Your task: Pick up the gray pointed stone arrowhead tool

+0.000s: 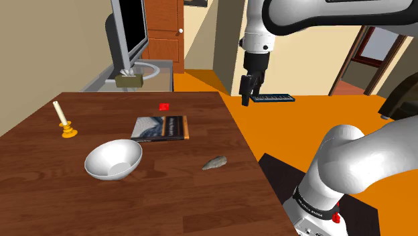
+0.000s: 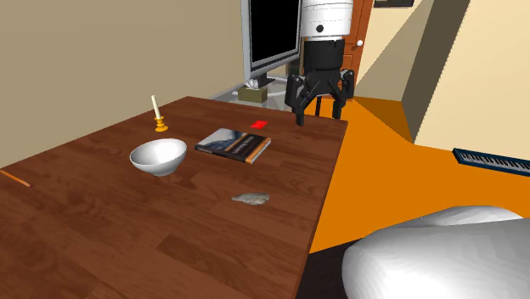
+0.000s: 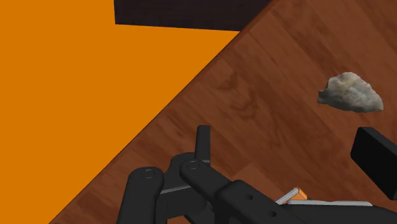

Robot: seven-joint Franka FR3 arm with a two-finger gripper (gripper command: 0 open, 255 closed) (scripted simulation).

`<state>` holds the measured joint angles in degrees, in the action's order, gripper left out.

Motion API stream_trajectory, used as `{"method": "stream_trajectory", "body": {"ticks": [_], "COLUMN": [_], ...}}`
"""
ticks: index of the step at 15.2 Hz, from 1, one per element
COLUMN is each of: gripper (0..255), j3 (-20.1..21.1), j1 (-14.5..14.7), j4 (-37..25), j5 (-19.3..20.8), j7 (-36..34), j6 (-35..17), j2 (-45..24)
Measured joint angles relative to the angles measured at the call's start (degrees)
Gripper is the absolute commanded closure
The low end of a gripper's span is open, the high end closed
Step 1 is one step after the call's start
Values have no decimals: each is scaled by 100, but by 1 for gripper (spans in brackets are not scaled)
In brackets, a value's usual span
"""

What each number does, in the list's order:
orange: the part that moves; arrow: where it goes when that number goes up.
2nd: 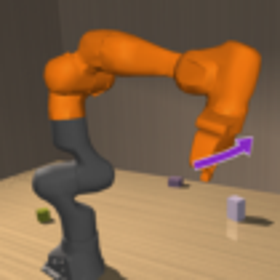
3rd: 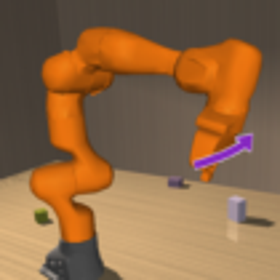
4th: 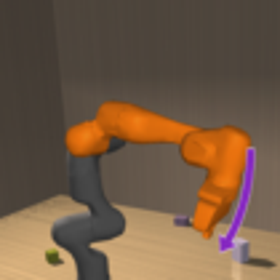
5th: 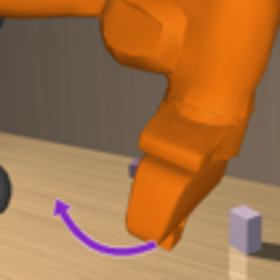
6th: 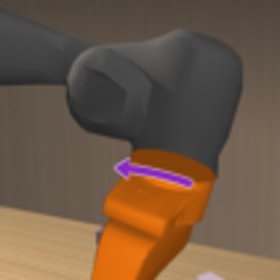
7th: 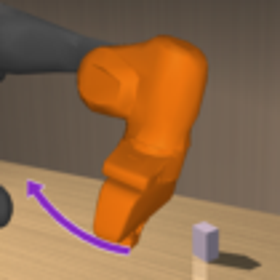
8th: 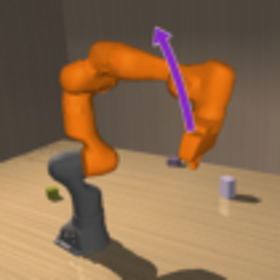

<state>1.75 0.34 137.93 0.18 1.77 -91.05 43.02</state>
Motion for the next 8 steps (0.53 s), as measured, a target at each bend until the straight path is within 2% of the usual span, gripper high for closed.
{"method": "stream_trajectory", "body": {"ticks": [4, 8], "gripper": [0, 0], "j3": [21, 244], "j1": [129, 463], "j4": [284, 706], "j5": [-76, -356], "j7": [152, 254], "j6": [-327, -951], "j2": [-59, -286]}}
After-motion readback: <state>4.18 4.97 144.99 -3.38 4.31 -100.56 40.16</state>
